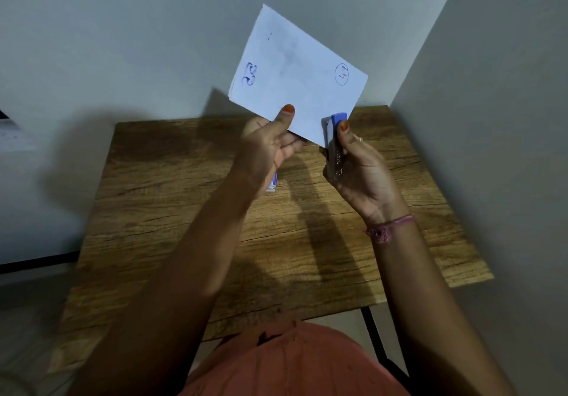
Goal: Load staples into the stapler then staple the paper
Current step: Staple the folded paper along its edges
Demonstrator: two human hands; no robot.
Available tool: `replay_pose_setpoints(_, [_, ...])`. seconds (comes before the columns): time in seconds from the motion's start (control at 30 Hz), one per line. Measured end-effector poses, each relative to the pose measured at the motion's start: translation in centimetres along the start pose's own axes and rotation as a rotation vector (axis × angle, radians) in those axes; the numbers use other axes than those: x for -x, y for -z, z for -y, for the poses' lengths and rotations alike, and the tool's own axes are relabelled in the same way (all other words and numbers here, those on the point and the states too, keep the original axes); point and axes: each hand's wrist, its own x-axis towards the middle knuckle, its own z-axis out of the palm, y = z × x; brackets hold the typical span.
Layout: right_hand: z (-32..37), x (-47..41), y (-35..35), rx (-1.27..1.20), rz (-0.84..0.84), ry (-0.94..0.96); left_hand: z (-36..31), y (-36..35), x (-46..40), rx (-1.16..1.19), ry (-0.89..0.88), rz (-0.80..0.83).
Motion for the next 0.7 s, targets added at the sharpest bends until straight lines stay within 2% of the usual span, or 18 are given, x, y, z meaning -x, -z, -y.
replay_pose_setpoints(0.4, [-0.5,-0.1,0.1,0.106,-0.048,-0.028,-1.4,0.8,-0.7,-0.141,0.006,-0.033])
replay_pose_setpoints(0.7, [-0.7,0.3,-0.1,0.194,0.000,-0.053,-2.7,2.3,-1.5,-0.405,-0.006,0.041])
